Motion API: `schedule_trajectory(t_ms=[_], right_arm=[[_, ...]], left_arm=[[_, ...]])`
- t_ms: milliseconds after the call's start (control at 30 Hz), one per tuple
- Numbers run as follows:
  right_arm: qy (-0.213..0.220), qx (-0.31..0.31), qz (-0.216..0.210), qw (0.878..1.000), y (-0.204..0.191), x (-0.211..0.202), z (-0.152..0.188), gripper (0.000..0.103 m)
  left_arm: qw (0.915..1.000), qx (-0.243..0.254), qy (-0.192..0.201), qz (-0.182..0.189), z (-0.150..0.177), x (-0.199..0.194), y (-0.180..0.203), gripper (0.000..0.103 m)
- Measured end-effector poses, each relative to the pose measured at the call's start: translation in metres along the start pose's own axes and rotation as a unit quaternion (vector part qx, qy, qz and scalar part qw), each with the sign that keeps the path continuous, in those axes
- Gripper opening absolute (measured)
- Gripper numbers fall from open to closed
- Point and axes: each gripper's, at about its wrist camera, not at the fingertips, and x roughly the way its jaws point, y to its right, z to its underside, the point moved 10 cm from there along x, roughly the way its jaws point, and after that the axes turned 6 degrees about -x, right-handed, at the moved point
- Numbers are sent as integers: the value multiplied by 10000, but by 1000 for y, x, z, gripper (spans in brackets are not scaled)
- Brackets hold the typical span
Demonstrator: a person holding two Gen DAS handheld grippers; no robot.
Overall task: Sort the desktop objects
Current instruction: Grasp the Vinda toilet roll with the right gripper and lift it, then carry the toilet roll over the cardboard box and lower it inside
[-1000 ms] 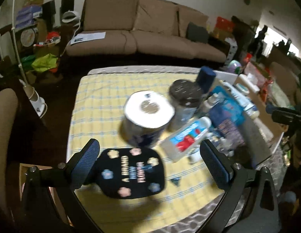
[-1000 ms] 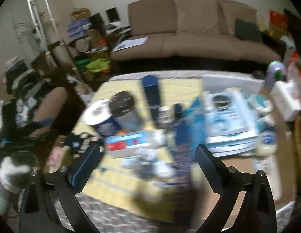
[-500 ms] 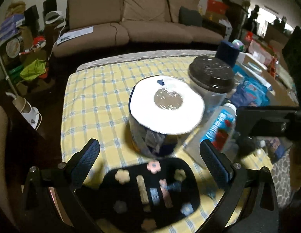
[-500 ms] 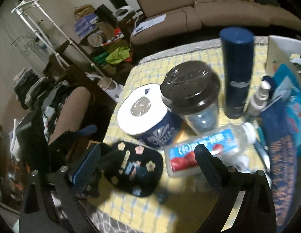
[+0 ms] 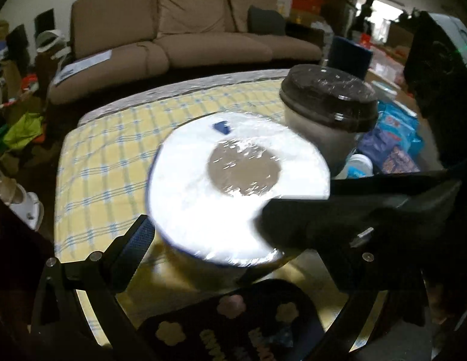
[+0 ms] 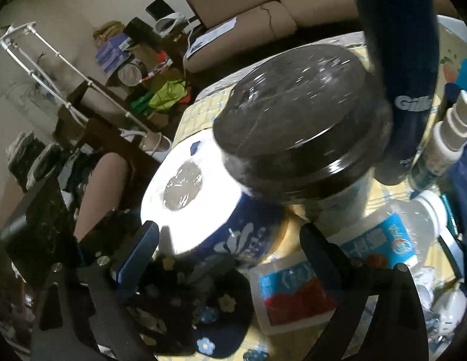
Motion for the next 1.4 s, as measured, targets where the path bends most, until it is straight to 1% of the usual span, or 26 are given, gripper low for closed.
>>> schedule_trajectory(t_ms=[67,100,200,367,467,567,667,767,867,900,933,1033,1100,1233,1300,1400], right_arm=[[26,-59,-142,9999,-9,5,0,89],[31,-67,-146,9999,-12,5,-1,86],[-23,-155,-105,9998,-18,6,-1,86],[-122,-152,-302,9994,-27,-2,5,84],[-50,-45,-470,9989,-35,-19,5,84],[-68,4,-571,9983,-45,-33,8,81],[35,73,-771,9970,-53,-59,10,81],[169,-22,-881,9960,-62,-95,13,81],[264,-27,-960,9950,-62,-137,17,81],[276,-12,-964,9950,-59,-152,18,81],[297,5,-959,9949,-54,-167,20,81],[348,81,-854,9957,-31,-213,22,81],[421,166,-724,9963,-8,-243,25,81],[560,451,-397,9966,57,-299,28,81],[612,619,-246,9959,90,-322,31,81],[636,890,-47,9940,139,-346,37,81]], left_arm=[[10000,-7,44,83,-2,-2,3,103],[9999,-75,19,125,-2,-2,1,102],[9999,-79,20,137,1,-9,0,102],[9999,6,115,36,2,-31,5,102],[9997,118,193,-59,1,-50,13,102],[9994,21,352,-21,-6,-74,22,102],[9987,64,509,31,-14,-101,38,102],[9974,216,676,118,-21,-131,65,102],[9958,382,786,273,-32,-152,105,102],[9949,446,827,362,-38,-158,124,102],[9942,492,852,430,-43,-160,138,102],[9909,714,893,713,-61,-161,196,102],[9885,879,851,894,-70,-152,237,102],[9840,1119,666,1219,-79,-122,313,102],[9817,1177,524,1403,-78,-105,352,102],[9791,1281,256,1560,-72,-73,390,102]])
